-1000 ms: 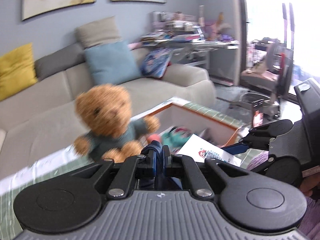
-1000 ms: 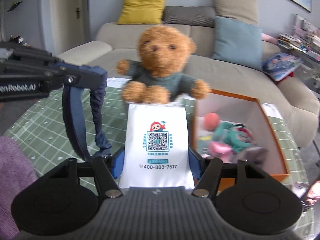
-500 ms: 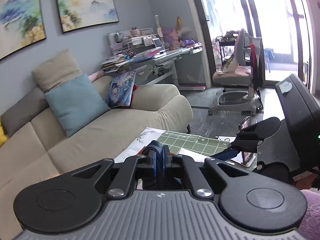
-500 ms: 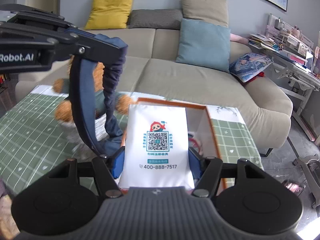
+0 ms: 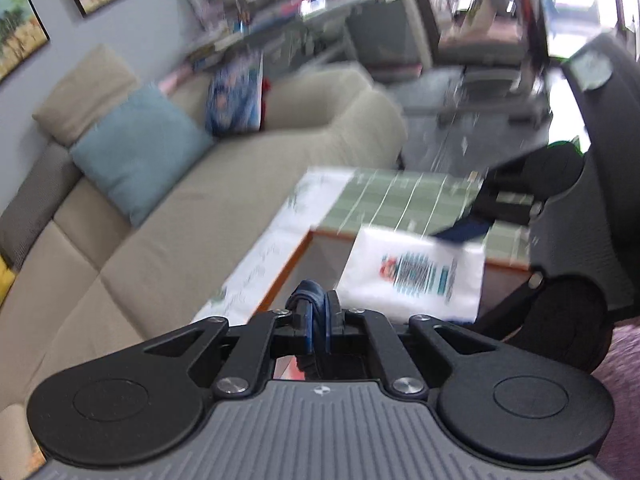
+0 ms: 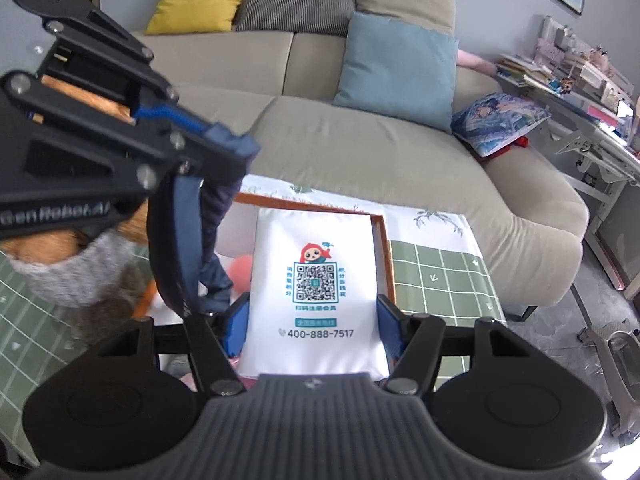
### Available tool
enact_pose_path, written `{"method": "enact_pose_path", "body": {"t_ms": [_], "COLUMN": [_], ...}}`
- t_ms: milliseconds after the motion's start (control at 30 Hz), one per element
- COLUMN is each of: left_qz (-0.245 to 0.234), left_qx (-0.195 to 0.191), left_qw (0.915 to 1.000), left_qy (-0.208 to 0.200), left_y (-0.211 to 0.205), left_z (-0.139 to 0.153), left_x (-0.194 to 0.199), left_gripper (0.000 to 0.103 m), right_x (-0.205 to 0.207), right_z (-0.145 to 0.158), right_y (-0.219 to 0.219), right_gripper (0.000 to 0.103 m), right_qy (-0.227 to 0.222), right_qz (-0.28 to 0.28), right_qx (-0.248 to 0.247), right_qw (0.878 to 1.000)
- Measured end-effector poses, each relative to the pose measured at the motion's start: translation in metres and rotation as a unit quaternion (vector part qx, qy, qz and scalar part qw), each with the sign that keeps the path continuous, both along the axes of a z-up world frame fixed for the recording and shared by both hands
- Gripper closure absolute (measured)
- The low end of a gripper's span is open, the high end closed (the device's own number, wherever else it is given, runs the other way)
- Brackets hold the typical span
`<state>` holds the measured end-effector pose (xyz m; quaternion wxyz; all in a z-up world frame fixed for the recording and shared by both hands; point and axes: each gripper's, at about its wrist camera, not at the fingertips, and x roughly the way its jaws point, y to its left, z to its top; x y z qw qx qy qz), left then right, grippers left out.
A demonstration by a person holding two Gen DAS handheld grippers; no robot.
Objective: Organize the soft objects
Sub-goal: 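Lower the headband and white packet into the orange box and open both grippers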
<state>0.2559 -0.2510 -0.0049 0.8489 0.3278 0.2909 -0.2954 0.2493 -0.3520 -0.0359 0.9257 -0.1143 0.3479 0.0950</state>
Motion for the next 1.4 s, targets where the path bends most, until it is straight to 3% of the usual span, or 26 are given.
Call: {"method": "enact_pose_path", "body": {"t_ms": [133, 333, 833, 1033, 1200, 1400], "left_qz": [0.026, 0.047, 0.093, 0.100, 0.102, 0.097], "left_qx": [0.046, 0.072, 0.036, 0.023, 0.008, -0.012], "left_qw": [0.9978, 0.9938, 0.9915, 0.9919, 0.9925, 0.9934], "left_qy": [0.040, 0.071, 0.084, 0.075, 0.067, 0.059], "left_y": [-0.008, -0.014, -0.008, -0.003, 0.000, 0.003], "left_z": [-0.026, -0.051, -0.055, -0.049, -0.040, -0.024], "left_x": [0.025, 0.052, 0.077, 0.078, 0.076, 0.064], "left_gripper": [0.097, 0.097, 0.088, 0.080, 0.067, 0.066], "right_x": [0.029, 0.064, 0.099, 0.095, 0.088, 0.073], "right_z": [-0.024, -0.057, -0.076, -0.074, -0.069, -0.062], "right_y": [-0.004, -0.005, 0.003, 0.003, 0.002, 0.007], "right_gripper": [0.040, 0.040, 0.036, 0.035, 0.036, 0.036], "right_qy": [0.015, 0.036, 0.032, 0.017, 0.008, 0.008], "right_qz": [0.005, 0.017, 0.026, 0.022, 0.020, 0.032], "right_qx": [-0.019, -0.048, -0.047, -0.060, -0.068, -0.071], "right_qw": [1.000, 0.998, 0.998, 0.998, 0.997, 0.997]}}
